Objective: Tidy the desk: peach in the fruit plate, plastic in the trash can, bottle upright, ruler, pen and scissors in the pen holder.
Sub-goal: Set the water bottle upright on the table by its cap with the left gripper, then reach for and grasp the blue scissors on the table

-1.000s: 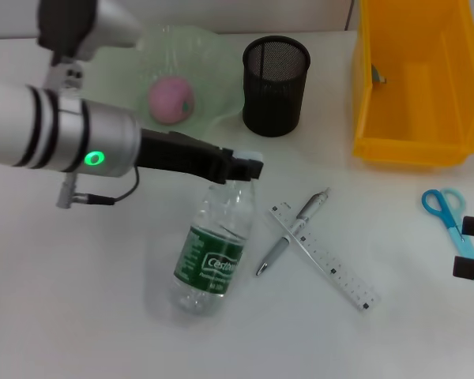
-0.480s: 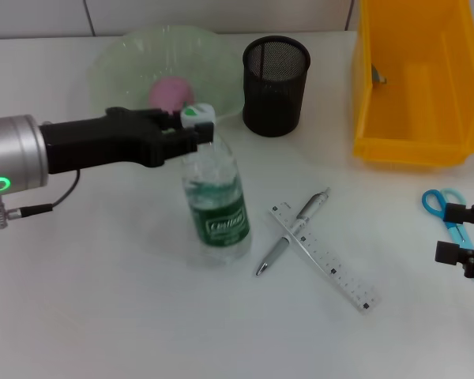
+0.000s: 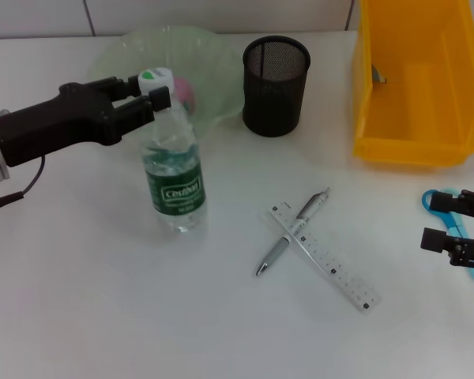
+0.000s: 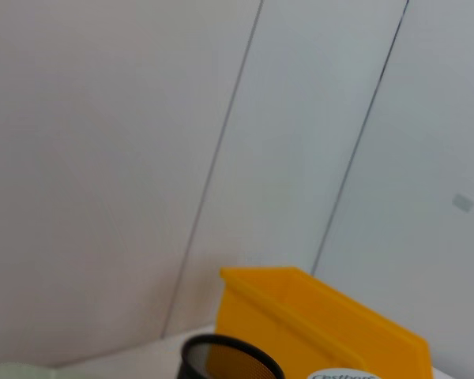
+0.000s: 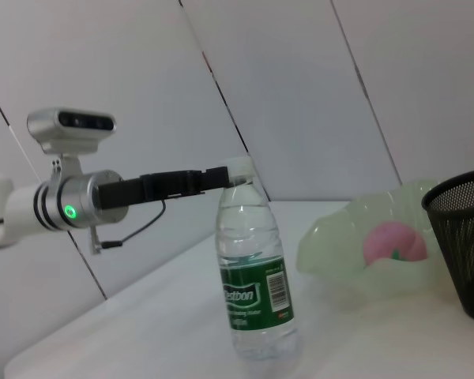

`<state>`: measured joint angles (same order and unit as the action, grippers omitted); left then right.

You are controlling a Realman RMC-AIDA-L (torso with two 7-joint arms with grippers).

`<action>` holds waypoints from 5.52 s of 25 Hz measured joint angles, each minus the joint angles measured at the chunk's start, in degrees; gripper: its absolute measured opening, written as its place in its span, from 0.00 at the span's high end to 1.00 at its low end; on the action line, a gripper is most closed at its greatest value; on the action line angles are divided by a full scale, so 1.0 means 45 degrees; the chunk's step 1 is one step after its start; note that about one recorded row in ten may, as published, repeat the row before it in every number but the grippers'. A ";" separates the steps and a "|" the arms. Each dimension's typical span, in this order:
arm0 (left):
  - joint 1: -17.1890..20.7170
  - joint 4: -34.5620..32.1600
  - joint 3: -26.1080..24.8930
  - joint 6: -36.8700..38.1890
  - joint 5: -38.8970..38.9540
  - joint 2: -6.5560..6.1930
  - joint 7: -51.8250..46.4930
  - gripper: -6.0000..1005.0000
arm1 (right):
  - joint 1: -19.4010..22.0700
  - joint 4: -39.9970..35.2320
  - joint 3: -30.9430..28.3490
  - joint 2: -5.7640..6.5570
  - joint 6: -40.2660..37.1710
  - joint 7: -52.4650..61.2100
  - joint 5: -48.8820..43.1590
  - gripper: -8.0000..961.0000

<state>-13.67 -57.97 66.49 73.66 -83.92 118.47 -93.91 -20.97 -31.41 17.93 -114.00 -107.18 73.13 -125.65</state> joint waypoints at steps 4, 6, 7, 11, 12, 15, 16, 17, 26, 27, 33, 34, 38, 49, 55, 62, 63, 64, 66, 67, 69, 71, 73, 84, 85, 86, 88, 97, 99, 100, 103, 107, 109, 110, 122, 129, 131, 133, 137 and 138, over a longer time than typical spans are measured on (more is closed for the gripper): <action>-0.0352 0.1696 -0.0553 0.0208 0.1140 -0.0001 0.2199 0.57 | -0.0075 0.0224 0.0000 -0.0076 0.0027 -0.0027 0.0099 0.15; -0.0606 0.2770 -0.0997 0.0554 0.1652 -0.0002 0.3553 0.57 | -0.0118 0.0232 0.0000 -0.0120 0.0029 -0.0024 0.0100 0.15; -0.0668 0.3113 -0.1168 0.0656 0.1756 -0.0006 0.3913 0.57 | -0.0134 0.0233 0.0000 -0.0131 0.0031 -0.0023 0.0099 0.15; -0.0921 0.4293 -0.1851 0.1217 0.1975 -0.0015 0.5495 0.57 | -0.0176 0.0239 0.0000 -0.0211 0.0031 -0.0023 0.0112 0.15; -0.0988 0.4760 -0.2097 0.1483 0.2105 -0.0002 0.6448 0.57 | -0.0183 0.0242 0.0000 -0.0235 0.0031 -0.0023 0.0142 0.15; -0.1051 0.5656 -0.2274 0.1818 0.2710 0.0014 0.8246 0.57 | -0.0207 0.0305 0.0001 -0.0280 0.0034 -0.0047 0.0261 0.15; -0.1081 0.5948 -0.2289 0.1942 0.2907 0.0014 0.8812 0.57 | -0.0214 0.0337 0.0000 -0.0286 0.0038 -0.0055 0.0281 0.15; -0.1115 0.6203 -0.2293 0.2094 0.3091 0.0015 0.9391 0.57 | -0.0231 0.0372 0.0000 -0.0296 0.0042 -0.0067 0.0284 0.15; -0.1700 0.8203 -0.2305 0.2524 0.3585 0.0084 1.2167 0.57 | -0.0368 0.0405 0.0002 -0.0457 0.0068 -0.0087 0.0286 0.15; -0.1810 0.8448 -0.2311 0.2519 0.3710 0.0086 1.2331 0.57 | -0.0395 0.0414 0.0010 -0.0462 0.0069 -0.0088 0.0286 0.15; -0.2156 0.9316 -0.2331 0.2468 0.4328 0.0107 1.3173 0.57 | -0.0512 0.0566 0.0069 -0.0469 0.0070 -0.0094 0.0286 0.15; -0.2188 0.9356 -0.2331 0.2453 0.4329 0.0111 1.3184 0.57 | -0.0517 0.0567 0.0072 -0.0469 0.0070 -0.0095 0.0286 0.15; -0.2331 0.9626 -0.2335 0.2219 0.4330 0.0122 1.3193 0.57 | -0.0526 0.0573 0.0091 -0.0469 0.0067 -0.0098 0.0286 0.15; -0.2366 1.0157 -0.2390 0.2276 0.4753 0.0142 1.3387 0.55 | -0.0642 0.0574 0.0114 -0.0518 0.0031 -0.0098 0.0286 0.15; -0.2266 1.0400 -0.2382 0.2625 0.5155 0.0109 1.3360 0.51 | -0.0686 0.0574 0.0076 -0.0554 0.0034 -0.0099 0.0285 0.15; -0.2192 1.0410 -0.2340 0.2688 0.5155 0.0102 1.3356 0.35 | -0.0717 0.0574 0.0025 -0.0566 0.0016 -0.0098 0.0284 0.15; -0.2044 1.0410 -0.2384 0.3287 0.5154 0.0076 1.3333 0.33 | -0.0716 0.0574 0.0016 -0.0566 -0.0011 -0.0099 0.0317 0.15; -0.1907 1.0370 -0.2411 0.3860 0.5152 0.0050 1.3261 0.30 | -0.0714 0.0574 0.0008 -0.0566 -0.0031 -0.0095 0.0390 0.15; -0.1588 1.0111 -0.2536 0.4904 0.5140 -0.0005 1.2710 0.26 | -0.0710 0.0574 0.0002 -0.0562 -0.0042 -0.0048 0.0589 0.15; -0.1478 0.9959 -0.2564 0.5160 0.5123 -0.0035 1.2438 0.24 | -0.0708 0.0566 -0.0001 -0.0548 -0.0042 0.0024 0.0673 0.15; -0.1279 0.9629 -0.2563 0.5604 0.4987 -0.0118 1.1700 0.20 | -0.0717 0.0479 -0.0010 -0.0485 -0.0043 0.0277 0.0785 0.15; -0.1105 0.9262 -0.2517 0.5881 0.4746 -0.0246 1.0914 0.17 | -0.0790 0.0292 -0.0012 -0.0362 -0.0034 0.0717 0.0883 0.15; -0.0752 0.8163 -0.2364 0.6586 0.2112 -0.1058 0.8203 0.18 | -0.1021 -0.0272 0.0114 -0.0156 -0.0033 0.1723 0.0891 0.15; -0.1380 0.7309 -0.2350 0.6585 -0.3159 -0.0914 0.6748 0.18 | -0.1789 -0.7905 0.4795 0.0012 -0.0560 1.0817 -0.1191 0.15; -0.1609 0.7274 -0.2350 0.6575 -0.3503 -0.0851 0.6624 0.18 | -0.1830 -0.8838 0.5309 -0.0047 -0.0705 1.1804 -0.1600 0.15; -0.1609 0.7274 -0.2350 0.6575 -0.3503 -0.0851 0.6624 0.18 | -0.1888 -0.9818 0.5823 -0.0127 -0.0862 1.2933 -0.2041 0.15; -0.1739 0.7268 -0.2367 0.6530 -0.3657 -0.0813 0.6563 0.18 | -0.2036 -1.2048 0.6822 -0.0335 -0.1298 1.5401 -0.3144 0.15; -0.2375 0.7222 -0.2346 0.5242 -0.4018 -0.0548 0.6040 0.18 | -0.1639 -1.4891 0.8706 -0.1255 -0.1060 1.8053 -0.6626 0.15; -0.2457 0.7209 -0.2347 0.5033 -0.4125 -0.0528 0.5956 0.18 | -0.1325 -1.4875 0.9288 -0.1281 -0.0704 1.8505 -0.6874 0.15; -0.2489 0.7200 -0.2350 0.4942 -0.4196 -0.0523 0.5918 0.18 | -0.1080 -1.4637 0.9605 -0.1281 -0.0268 1.8779 -0.6927 0.15; -0.2604 0.7187 -0.2344 0.4805 -0.4363 -0.0490 0.5849 0.18 | -0.0900 -1.3968 0.9718 -0.1271 0.0380 1.8910 -0.6958 0.15; -0.2723 0.7175 -0.2333 0.4896 -0.4432 -0.0448 0.5837 0.18 | -0.0962 -1.2908 0.9774 -0.1223 0.1071 1.8954 -0.6966 0.15; -0.2788 0.7168 -0.2328 0.4910 -0.4503 -0.0396 0.5836 0.18 | -0.1068 -1.2112 0.9849 -0.1201 0.1589 1.8955 -0.6968 0.15; -0.2806 0.7166 -0.2328 0.4892 -0.4532 -0.0368 0.5834 0.18 | -0.1218 -1.1360 0.9978 -0.1185 0.2078 1.8953 -0.6973 0.15; -0.2871 0.7139 -0.2335 0.4643 -0.4697 -0.0273 0.5829 0.18 | -0.2141 -0.9276 1.0699 -0.1172 0.3109 1.8969 -0.7479 0.17; -0.2877 0.7139 -0.2335 0.4643 -0.4697 -0.0235 0.5845 0.18 | -0.2345 -0.9220 1.0794 -0.1173 0.3124 1.9212 -0.8055 0.23; -0.2884 0.7139 -0.2335 0.4643 -0.4697 -0.0230 0.5892 0.18 | -0.2361 -0.9215 1.0888 -0.1178 0.3122 1.9304 -0.8157 0.25; -0.2895 0.7139 -0.2335 0.4626 -0.4698 -0.0230 0.5915 0.18 | -0.2377 -0.9205 1.0970 -0.1182 0.3126 1.9422 -0.8205 0.30; -0.2924 0.7139 -0.2335 0.4602 -0.4694 -0.0232 0.5932 0.18 | -0.2390 -0.9188 1.1108 -0.1191 0.3144 1.9507 -0.8212 0.44; -0.2924 0.7139 -0.2335 0.4589 -0.4692 -0.0232 0.5949 0.18 | -0.2401 -0.9151 1.1186 -0.1201 0.3191 1.9528 -0.8213 0.44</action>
<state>-26.83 -25.85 55.98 94.31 -105.03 117.43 -67.14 -31.77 -72.59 68.27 -119.40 -92.82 161.00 -162.60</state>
